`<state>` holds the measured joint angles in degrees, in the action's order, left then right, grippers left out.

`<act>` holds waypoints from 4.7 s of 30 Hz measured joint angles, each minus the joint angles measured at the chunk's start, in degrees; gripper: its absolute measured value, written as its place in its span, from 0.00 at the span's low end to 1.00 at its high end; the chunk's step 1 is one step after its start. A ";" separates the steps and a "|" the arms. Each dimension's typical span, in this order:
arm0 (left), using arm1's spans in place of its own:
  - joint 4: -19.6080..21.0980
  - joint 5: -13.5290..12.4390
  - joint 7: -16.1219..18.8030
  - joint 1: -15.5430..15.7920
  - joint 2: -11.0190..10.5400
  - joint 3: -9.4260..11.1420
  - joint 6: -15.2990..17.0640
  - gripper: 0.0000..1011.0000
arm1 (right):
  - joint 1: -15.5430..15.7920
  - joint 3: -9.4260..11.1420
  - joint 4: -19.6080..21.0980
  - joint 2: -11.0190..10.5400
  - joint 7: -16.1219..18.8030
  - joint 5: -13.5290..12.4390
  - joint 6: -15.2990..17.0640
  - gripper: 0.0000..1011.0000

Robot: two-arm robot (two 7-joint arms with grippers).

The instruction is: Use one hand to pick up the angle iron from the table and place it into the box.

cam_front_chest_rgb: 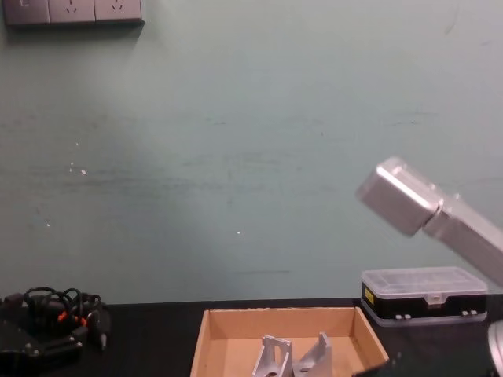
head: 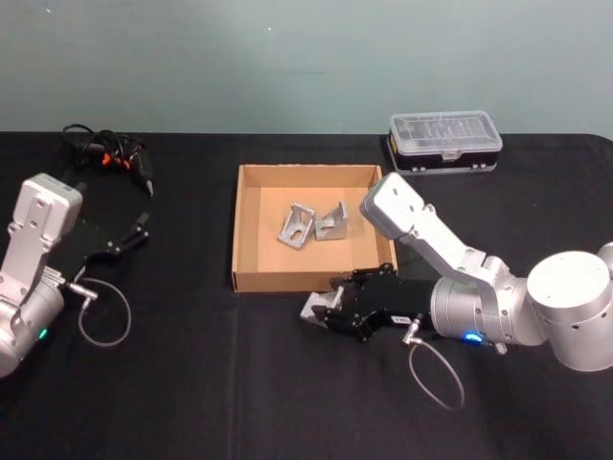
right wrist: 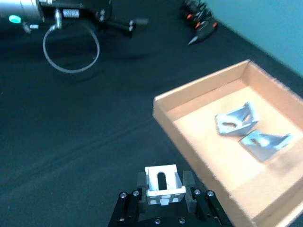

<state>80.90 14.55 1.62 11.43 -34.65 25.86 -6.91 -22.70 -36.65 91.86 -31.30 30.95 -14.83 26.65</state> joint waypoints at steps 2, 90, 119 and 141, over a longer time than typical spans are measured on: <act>0.00 0.00 0.00 0.00 0.00 0.00 0.00 1.00 | 0.86 1.01 2.36 -0.22 -1.56 0.41 0.89 0.45; 0.00 0.00 0.00 0.00 0.00 0.00 0.00 1.00 | -10.34 5.89 -18.12 13.57 -3.47 4.70 7.60 0.99; 0.00 0.00 0.00 0.00 0.00 0.00 0.00 1.00 | 9.52 17.71 5.13 9.68 -20.88 8.88 2.31 0.99; 0.00 0.00 0.00 0.00 0.00 0.00 0.00 1.00 | 15.02 18.68 0.37 11.46 -26.05 15.24 -11.20 0.99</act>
<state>80.90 14.55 1.62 11.43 -34.65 25.86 -6.91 -7.69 -17.97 92.23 -19.84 4.90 0.41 15.46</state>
